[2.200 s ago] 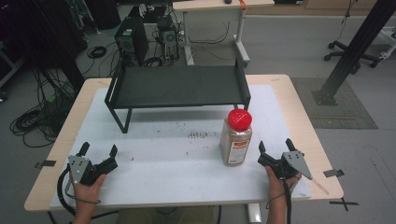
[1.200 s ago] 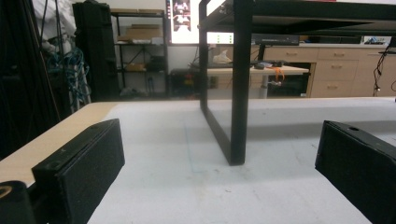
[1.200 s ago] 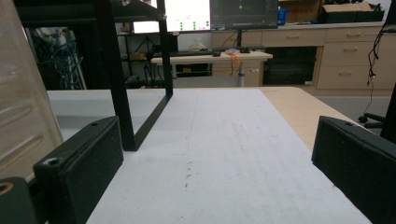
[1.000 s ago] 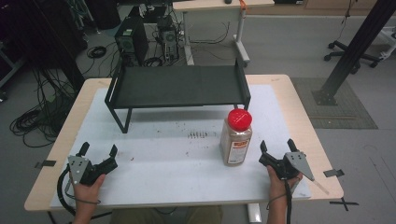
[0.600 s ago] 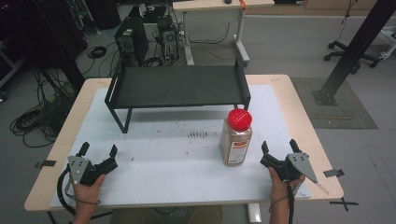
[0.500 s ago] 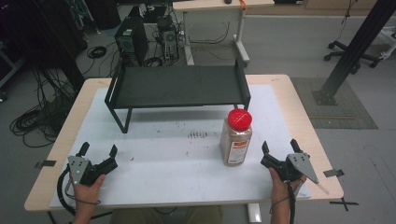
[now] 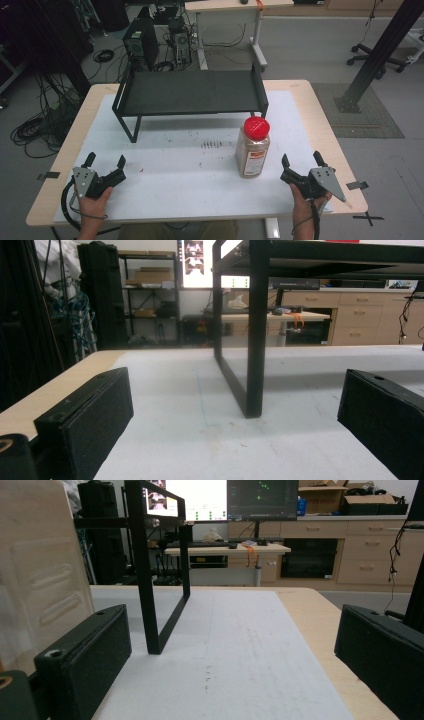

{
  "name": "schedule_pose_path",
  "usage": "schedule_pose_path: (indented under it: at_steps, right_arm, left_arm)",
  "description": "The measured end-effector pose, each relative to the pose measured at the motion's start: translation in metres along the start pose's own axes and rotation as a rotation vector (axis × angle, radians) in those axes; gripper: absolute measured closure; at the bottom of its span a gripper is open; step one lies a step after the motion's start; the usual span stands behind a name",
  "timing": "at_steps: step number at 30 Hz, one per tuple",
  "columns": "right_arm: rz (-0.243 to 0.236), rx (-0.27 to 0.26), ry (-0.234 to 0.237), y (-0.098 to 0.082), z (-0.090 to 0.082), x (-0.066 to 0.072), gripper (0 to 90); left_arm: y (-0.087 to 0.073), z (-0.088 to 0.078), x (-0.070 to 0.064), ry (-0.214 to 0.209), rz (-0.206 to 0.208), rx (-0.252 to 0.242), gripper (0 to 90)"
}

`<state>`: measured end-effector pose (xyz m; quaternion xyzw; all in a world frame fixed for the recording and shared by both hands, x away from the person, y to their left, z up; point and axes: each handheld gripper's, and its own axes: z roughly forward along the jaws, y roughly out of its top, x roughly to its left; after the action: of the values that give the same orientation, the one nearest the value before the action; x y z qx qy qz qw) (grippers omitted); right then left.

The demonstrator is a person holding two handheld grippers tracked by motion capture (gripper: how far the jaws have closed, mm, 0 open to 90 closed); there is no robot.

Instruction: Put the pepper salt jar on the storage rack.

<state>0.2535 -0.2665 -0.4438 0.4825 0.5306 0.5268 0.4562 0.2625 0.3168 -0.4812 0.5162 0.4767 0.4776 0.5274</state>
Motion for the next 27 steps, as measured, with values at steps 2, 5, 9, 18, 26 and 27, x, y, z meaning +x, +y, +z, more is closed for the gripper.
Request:
schedule_pose_path:
  at_steps: [2,5,9,18,26,27]
  right_arm:
    - [0.001,-0.003,0.002,0.003,-0.002,0.001,1.4]
    - [0.010,-0.006,0.009,0.008,-0.005,0.003,1.4]
    - [0.030,0.001,0.026,0.015,-0.010,0.006,1.9]
    - [0.017,-0.001,0.055,0.027,-0.022,0.018,1.8]
    - [-0.011,0.008,0.079,0.040,-0.030,0.034,1.8]
    - [-0.012,0.009,0.082,0.041,-0.031,0.035,1.8]
  left_arm:
    - [0.000,0.000,0.000,0.000,0.000,0.000,1.6]
    - [0.000,0.000,0.000,0.000,-0.001,-0.001,1.6]
    - [0.000,0.000,0.000,0.000,-0.001,-0.002,1.6]
    - [0.000,0.000,0.000,-0.002,-0.001,-0.003,1.6]
    - [0.000,0.000,0.000,-0.004,-0.001,-0.004,1.6]
    - [0.000,0.000,0.000,-0.005,-0.001,-0.004,1.6]
